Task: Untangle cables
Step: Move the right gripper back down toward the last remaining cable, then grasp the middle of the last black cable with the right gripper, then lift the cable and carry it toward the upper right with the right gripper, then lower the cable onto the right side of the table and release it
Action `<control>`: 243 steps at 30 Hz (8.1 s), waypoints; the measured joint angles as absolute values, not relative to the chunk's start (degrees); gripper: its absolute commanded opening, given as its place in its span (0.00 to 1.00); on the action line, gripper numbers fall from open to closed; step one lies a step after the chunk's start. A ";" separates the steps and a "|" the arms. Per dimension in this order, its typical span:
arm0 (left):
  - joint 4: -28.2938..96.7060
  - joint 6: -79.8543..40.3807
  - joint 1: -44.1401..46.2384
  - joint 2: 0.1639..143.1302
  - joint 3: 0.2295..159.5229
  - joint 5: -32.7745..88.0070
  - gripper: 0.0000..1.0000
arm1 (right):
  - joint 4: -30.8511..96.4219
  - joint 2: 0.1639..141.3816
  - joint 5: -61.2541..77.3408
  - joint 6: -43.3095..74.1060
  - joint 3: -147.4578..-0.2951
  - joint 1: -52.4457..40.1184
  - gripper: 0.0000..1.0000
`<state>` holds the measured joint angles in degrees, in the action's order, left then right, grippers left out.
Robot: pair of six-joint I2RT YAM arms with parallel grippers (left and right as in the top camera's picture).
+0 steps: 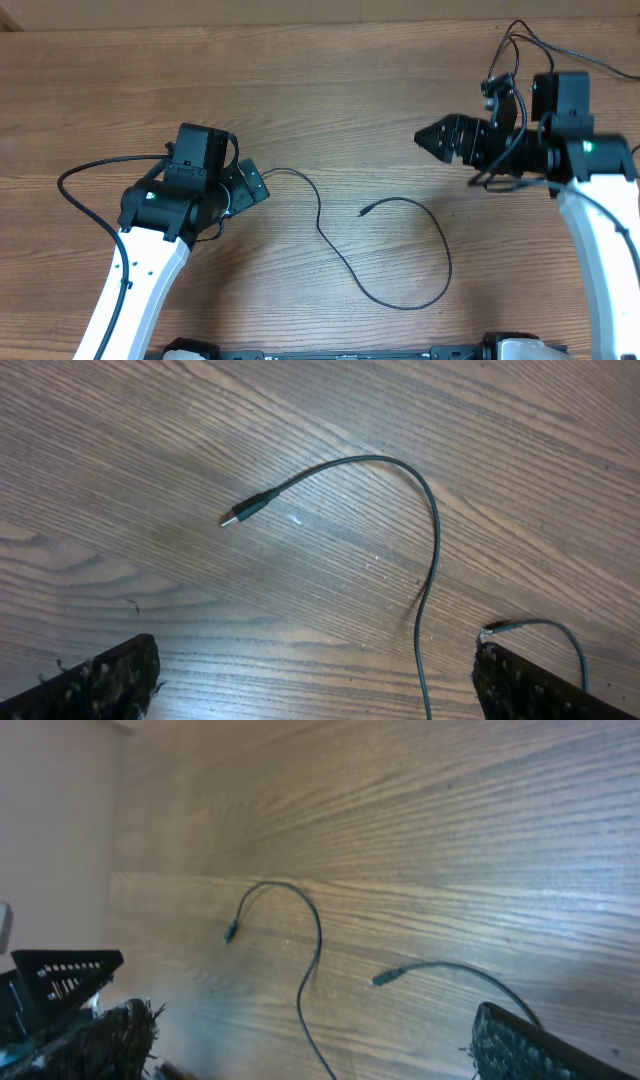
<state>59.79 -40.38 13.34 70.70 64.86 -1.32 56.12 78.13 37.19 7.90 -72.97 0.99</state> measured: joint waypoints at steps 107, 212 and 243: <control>61.76 -40.34 13.34 70.70 64.86 -4.58 1.00 | 7.09 87.11 0.99 17.93 -33.47 -51.09 0.43; 61.47 -40.36 13.34 70.70 64.86 -4.60 0.99 | 33.01 81.21 -6.20 -18.72 -97.73 15.70 0.04; 61.49 -40.36 13.34 70.70 64.86 -4.60 1.00 | 55.81 96.73 -26.85 28.32 -97.76 19.88 0.04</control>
